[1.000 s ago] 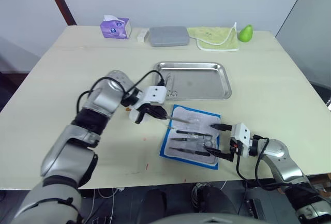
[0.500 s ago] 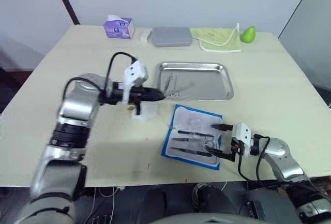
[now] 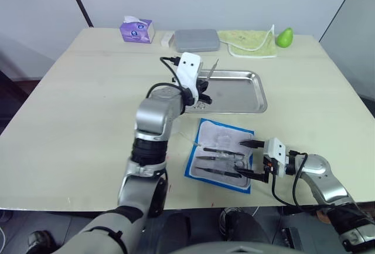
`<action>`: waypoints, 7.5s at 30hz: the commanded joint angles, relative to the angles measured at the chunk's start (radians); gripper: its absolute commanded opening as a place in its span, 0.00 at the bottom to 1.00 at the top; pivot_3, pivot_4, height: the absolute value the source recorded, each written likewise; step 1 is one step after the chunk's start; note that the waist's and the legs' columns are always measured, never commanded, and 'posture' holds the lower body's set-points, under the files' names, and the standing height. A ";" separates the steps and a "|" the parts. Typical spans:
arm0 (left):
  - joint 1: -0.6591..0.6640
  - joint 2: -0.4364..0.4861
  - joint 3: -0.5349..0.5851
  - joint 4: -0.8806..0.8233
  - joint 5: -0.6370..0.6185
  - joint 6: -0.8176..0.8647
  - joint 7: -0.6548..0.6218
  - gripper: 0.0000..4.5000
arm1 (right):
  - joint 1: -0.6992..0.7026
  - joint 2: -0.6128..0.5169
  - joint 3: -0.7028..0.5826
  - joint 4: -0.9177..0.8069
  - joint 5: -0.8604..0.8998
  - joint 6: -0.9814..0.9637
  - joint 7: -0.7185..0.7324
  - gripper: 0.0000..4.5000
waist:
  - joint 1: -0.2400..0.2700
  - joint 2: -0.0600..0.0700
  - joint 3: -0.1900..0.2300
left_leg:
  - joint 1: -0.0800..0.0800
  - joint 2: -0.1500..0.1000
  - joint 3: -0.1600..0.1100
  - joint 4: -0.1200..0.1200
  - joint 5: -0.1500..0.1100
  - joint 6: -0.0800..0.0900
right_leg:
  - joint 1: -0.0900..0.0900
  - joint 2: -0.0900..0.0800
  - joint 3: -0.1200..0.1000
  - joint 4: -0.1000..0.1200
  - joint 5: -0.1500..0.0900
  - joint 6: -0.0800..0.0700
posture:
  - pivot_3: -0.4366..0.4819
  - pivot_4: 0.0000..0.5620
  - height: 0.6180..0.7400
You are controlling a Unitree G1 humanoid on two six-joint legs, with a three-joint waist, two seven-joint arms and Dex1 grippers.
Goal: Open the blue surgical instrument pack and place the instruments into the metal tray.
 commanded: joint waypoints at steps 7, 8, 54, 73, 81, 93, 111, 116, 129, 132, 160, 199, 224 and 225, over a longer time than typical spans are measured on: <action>-0.087 -0.128 0.038 0.246 0.043 -0.140 0.230 0.00 | 0.080 -0.053 0.055 0.061 -0.114 0.136 -0.025 1.00 | 0.001 0.004 0.003 | -0.001 -0.001 -0.001 0.000 0.000 0.000 | 0.000 0.000 -0.001 0.000 0.000 0.000 | 0.48 0.27 0.97; -0.091 -0.138 0.039 0.269 0.041 -0.151 0.241 0.00 | 0.084 -0.055 0.055 0.052 -0.112 0.141 -0.027 1.00 | 0.001 0.004 0.004 | -0.001 -0.001 -0.001 0.000 0.000 0.000 | 0.000 0.000 -0.001 0.000 0.000 0.000 | 0.48 0.27 0.97; -0.102 -0.187 0.048 0.346 -0.077 -0.219 0.274 0.49 | 0.076 -0.040 0.059 0.079 -0.117 0.135 -0.049 1.00 | 0.000 0.003 0.005 | -0.001 -0.006 -0.002 -0.002 0.001 -0.002 | 0.000 -0.004 -0.002 -0.001 -0.001 0.002 | 0.48 0.27 0.97; 0.304 0.466 -0.027 -0.070 -0.457 -0.607 -0.986 0.49 | 0.087 -0.019 0.051 0.088 -0.104 0.096 -0.030 1.00 | -0.002 0.006 0.002 | 0.000 -0.005 -0.003 -0.005 0.005 -0.009 | -0.001 -0.005 -0.003 -0.001 -0.003 -0.003 | 0.48 0.27 0.97; 0.423 0.712 0.057 -0.022 -0.529 -0.661 -1.282 0.98 | 0.104 -0.019 0.043 0.098 -0.107 0.078 -0.030 1.00 | -0.001 0.010 0.007 | -0.001 0.001 -0.003 -0.006 0.004 -0.008 | -0.002 -0.004 -0.004 -0.001 -0.005 -0.005 | 0.48 0.27 0.97; 0.486 0.866 0.125 0.050 -0.523 -0.710 -1.360 0.98 | 0.140 -0.062 0.010 0.031 -0.076 0.091 -0.005 1.00 | 0.023 0.008 0.008 | -0.003 0.002 -0.002 -0.007 0.004 -0.008 | -0.005 -0.011 -0.004 -0.002 -0.006 -0.006 | 0.48 0.27 0.97; 0.296 0.679 -0.183 0.040 -0.288 -0.809 -1.240 0.81 | 0.138 -0.055 0.010 -0.012 -0.074 0.128 -0.027 1.00 | 0.024 0.008 0.008 | -0.010 -0.004 -0.001 -0.005 0.004 -0.007 | -0.008 -0.005 -0.006 -0.002 -0.006 -0.005 | 0.48 0.27 0.97; 0.264 0.610 -0.278 0.130 -0.207 -0.933 -1.280 0.43 | 0.146 -0.057 0.009 -0.025 -0.075 0.130 -0.038 1.00 | 0.024 0.008 0.008 | -0.010 -0.004 0.000 -0.005 0.004 -0.007 | -0.008 -0.004 -0.006 -0.001 -0.006 -0.005 | 0.48 0.27 0.97; 0.183 0.494 -0.370 0.328 -0.081 -1.082 -1.288 0.43 | 0.146 -0.040 0.012 -0.015 -0.078 0.126 -0.059 1.00 | 0.023 0.007 0.008 | -0.011 -0.005 0.000 -0.004 0.004 -0.007 | -0.008 -0.004 -0.007 -0.001 -0.006 -0.005 | 0.48 0.27 0.97; 0.161 0.471 -0.383 0.379 -0.052 -1.109 -1.275 0.43 | 0.146 -0.036 0.012 -0.009 -0.080 0.121 -0.063 1.00 | 0.023 0.007 0.008 | -0.010 -0.005 -0.001 -0.004 0.004 -0.007 | -0.008 -0.003 -0.007 0.000 -0.005 -0.005 | 0.48 0.27 0.97; 0.116 0.441 -0.456 0.383 0.083 -1.042 -1.278 0.01 | 0.149 0.003 0.053 0.039 -0.127 0.089 -0.085 1.00 | 0.018 0.004 0.004 | -0.003 -0.003 -0.001 -0.003 0.004 -0.007 | -0.002 -0.001 -0.006 0.001 -0.006 -0.005 | 0.48 0.27 0.97; 0.024 0.559 -0.440 0.259 0.066 -0.877 -1.365 0.01 | 0.101 0.011 0.133 0.057 -0.190 0.179 -0.107 1.00 | -0.010 0.001 0.001 | 0.001 0.006 0.000 -0.004 0.004 -0.007 | -0.001 0.010 -0.001 0.002 -0.005 -0.009 | 0.48 0.27 0.97; 0.138 0.806 -0.217 0.108 -0.218 -0.805 -1.356 0.01 | 0.069 0.009 0.132 0.110 -0.186 0.154 -0.072 1.00 | -0.010 0.003 0.003 | 0.001 0.008 -0.001 -0.005 0.004 -0.007 | -0.002 0.011 -0.001 0.002 -0.006 -0.011 | 0.48 0.27 0.97; 0.150 0.800 -0.195 0.090 -0.234 -0.769 -1.323 0.01 | 0.067 0.009 0.131 0.113 -0.186 0.152 -0.071 1.00 | -0.010 0.003 0.003 | 0.001 0.008 -0.001 -0.005 0.004 -0.007 | -0.002 0.011 -0.001 0.002 -0.006 -0.011 | 0.48 0.27 0.97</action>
